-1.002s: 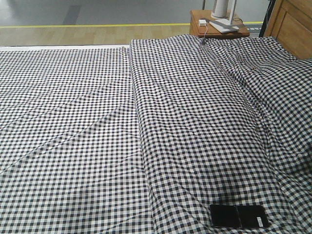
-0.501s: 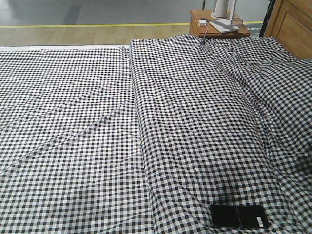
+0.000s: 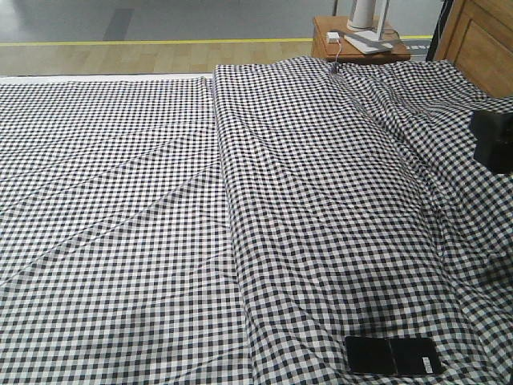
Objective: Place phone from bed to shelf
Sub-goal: 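Raise and swing the right gripper toward the black phone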
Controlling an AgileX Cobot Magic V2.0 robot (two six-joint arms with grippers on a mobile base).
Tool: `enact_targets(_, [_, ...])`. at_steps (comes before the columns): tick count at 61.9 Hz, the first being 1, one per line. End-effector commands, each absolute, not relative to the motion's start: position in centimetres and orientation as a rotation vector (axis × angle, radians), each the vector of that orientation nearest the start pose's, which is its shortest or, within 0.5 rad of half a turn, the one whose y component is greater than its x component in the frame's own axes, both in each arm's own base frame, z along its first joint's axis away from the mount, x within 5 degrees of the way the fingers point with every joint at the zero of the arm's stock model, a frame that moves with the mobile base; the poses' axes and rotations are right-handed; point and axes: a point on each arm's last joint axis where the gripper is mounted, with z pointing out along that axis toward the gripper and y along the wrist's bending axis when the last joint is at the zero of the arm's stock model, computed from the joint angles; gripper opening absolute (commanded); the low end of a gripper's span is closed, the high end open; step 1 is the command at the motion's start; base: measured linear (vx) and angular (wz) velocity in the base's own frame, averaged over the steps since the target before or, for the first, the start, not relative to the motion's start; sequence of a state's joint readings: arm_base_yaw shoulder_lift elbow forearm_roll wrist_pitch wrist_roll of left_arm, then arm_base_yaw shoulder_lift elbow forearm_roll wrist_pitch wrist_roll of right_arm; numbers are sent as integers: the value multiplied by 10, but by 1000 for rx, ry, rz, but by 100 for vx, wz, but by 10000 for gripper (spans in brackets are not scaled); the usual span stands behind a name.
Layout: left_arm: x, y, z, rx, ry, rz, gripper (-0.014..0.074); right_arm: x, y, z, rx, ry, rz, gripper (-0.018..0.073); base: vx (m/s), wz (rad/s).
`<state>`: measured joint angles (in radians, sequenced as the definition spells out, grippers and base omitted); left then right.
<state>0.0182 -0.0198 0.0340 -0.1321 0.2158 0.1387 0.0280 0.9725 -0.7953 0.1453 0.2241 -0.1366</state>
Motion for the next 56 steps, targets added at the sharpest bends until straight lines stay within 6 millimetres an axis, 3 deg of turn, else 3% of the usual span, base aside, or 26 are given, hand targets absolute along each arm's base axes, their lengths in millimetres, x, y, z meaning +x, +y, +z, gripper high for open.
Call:
enact_targets(1, [56,-1,190,0,1631,-5,1,211,7,369,-45,1769,29,730,0,0])
enact_targets(42, [56,-1,190,0,1631,-5,1,210,7,369,-38,1785,39,614,0,0])
enact_targets(56, [56,-1,190,0,1631,-5,1,207,9,388,-19,1903,94,613,0,0])
